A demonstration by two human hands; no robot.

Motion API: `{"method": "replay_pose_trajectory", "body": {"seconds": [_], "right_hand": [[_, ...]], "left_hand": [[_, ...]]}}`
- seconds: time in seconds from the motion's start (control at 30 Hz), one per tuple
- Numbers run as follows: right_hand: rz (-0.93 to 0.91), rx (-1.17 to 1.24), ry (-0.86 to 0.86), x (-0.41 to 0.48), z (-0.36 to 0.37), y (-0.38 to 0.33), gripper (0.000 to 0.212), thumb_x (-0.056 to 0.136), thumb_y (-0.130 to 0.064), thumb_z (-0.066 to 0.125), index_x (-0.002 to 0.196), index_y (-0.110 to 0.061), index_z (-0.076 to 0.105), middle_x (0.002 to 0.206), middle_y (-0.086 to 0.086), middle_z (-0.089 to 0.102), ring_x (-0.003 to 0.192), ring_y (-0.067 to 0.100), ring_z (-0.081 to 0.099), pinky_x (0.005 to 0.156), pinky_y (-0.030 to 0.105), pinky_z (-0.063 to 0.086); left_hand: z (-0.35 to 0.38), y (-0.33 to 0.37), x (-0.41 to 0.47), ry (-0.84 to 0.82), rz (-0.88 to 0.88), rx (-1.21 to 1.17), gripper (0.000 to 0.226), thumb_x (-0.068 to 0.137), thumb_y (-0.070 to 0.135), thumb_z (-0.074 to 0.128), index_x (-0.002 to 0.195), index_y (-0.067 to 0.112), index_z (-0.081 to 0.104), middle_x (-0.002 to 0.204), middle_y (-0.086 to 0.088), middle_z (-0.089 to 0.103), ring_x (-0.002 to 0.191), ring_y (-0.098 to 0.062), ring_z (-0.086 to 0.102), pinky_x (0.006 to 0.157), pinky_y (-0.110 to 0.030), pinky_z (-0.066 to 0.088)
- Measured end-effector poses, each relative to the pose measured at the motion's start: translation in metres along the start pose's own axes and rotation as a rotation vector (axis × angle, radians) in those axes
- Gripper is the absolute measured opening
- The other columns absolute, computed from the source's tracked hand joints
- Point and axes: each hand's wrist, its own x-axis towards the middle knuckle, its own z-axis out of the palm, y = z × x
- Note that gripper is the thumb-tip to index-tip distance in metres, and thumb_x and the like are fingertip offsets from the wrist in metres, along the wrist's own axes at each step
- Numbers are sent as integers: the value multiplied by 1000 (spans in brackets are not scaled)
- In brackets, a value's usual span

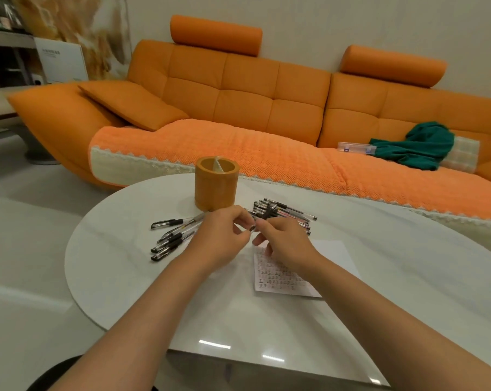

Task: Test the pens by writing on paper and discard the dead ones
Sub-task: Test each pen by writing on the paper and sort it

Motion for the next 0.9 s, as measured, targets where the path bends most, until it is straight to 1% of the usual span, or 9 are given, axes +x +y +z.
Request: {"method": "replay_pose_trajectory", "body": {"seconds": [0.07,0.17,0.3,0.43,0.53,0.6,0.7,0.8,0.9], "right_hand": [[33,136,2,-7,-8,2,30,100,-34,52,92,-14,73,86,0,75,60,17,67,53,31,49],[75,253,32,-16,-23,8,27,101,-27,51,96,-5,67,87,9,73,66,28,72,61,41,55],[32,114,97,-22,-41,22,26,102,-30,44,93,-11,60,72,4,63,58,23,66,62,46,55],[-19,-106,107,-25,-51,40,26,104,-27,35,101,-23,61,79,-5,61,71,15,54,64,33,42],[-75,-128,72,-31,-55,52,36,103,-20,38,122,-49,51,73,-7,60,58,5,49,56,23,38],[-131,-136,93,-32,-55,59,34,102,-18,44,115,-46,60,76,-9,60,59,3,50,58,14,37],[-207,-237,122,-30,-55,62,29,102,-20,49,108,-36,72,97,-13,59,80,-6,52,70,5,35],[-256,-267,45,-33,-59,64,42,100,-28,48,141,-36,51,102,-16,46,87,-7,49,73,8,34],[-315,-379,-38,-37,-63,65,77,91,-33,62,156,-36,20,110,-14,34,90,3,46,77,16,40]], "left_hand": [[8,6,0,-47,35,-33,15,87,22,72,98,30,67,95,17,68,81,-2,65,69,-20,55],[18,12,1,-113,84,-46,11,89,26,70,99,31,68,92,19,68,81,4,62,65,-10,47],[30,14,3,-158,106,47,10,94,28,65,102,34,67,95,22,65,87,5,60,71,-11,47],[40,17,5,-219,104,198,12,94,29,64,100,40,63,102,21,61,94,1,59,81,-21,53],[50,15,6,-262,126,305,12,93,35,66,105,38,66,114,18,59,106,-2,54,94,-27,50],[56,13,6,-279,152,376,19,92,41,64,111,38,66,122,16,56,117,-4,48,102,-30,45],[61,9,5,-316,175,428,26,93,46,60,118,39,65,123,15,55,121,-7,43,106,-35,41],[61,5,4,-345,184,421,29,93,49,59,120,41,64,122,18,53,121,-7,40,106,-38,39],[61,4,3,-350,184,420,30,92,49,59,121,41,62,122,20,51,119,-5,38,106,-37,38]]}}
